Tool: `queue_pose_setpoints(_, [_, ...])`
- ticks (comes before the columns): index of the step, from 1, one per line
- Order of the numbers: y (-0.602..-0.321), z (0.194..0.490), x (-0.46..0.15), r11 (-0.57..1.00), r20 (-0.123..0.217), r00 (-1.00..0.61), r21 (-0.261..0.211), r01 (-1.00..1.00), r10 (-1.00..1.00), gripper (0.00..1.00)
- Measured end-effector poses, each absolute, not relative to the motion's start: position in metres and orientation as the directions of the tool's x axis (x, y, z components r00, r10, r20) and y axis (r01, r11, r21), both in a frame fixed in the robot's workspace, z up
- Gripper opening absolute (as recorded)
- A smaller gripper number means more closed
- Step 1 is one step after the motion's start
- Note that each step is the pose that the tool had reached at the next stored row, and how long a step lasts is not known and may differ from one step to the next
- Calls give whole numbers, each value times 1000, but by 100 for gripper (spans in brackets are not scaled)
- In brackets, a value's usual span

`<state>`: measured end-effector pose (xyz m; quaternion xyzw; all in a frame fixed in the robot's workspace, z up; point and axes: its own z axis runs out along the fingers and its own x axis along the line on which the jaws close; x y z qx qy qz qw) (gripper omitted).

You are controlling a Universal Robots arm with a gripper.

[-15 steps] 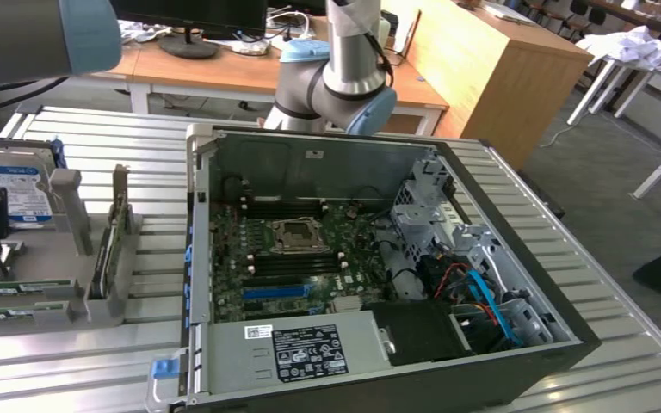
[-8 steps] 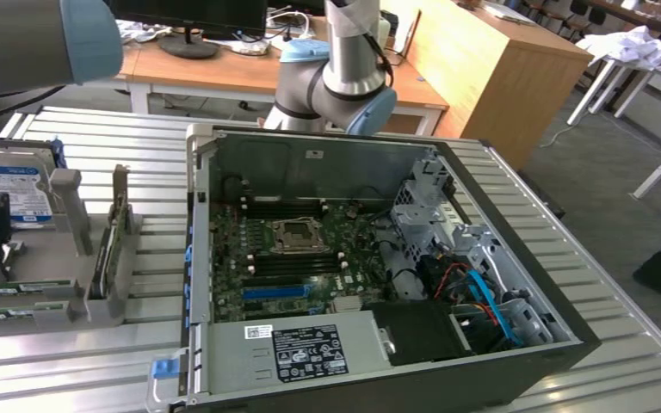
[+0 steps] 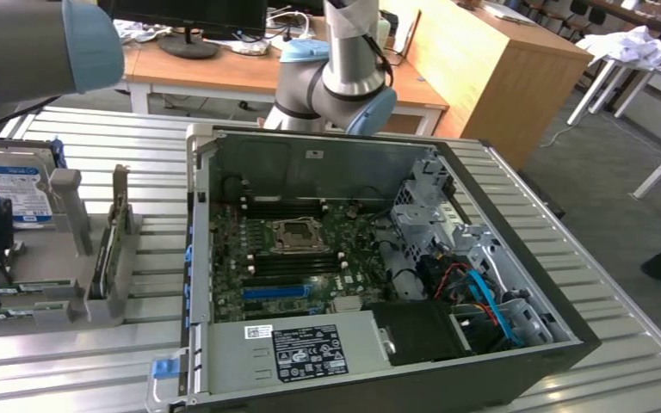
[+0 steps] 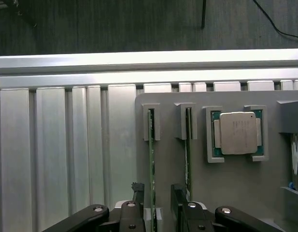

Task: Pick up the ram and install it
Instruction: 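Pick up the ram and move it above insertion slot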

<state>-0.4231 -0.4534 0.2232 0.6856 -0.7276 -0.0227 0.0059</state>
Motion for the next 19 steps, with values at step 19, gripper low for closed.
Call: queue_pose_setpoints(19, [-456, 213, -423, 59, -23, -60, 41, -997, -998, 36])
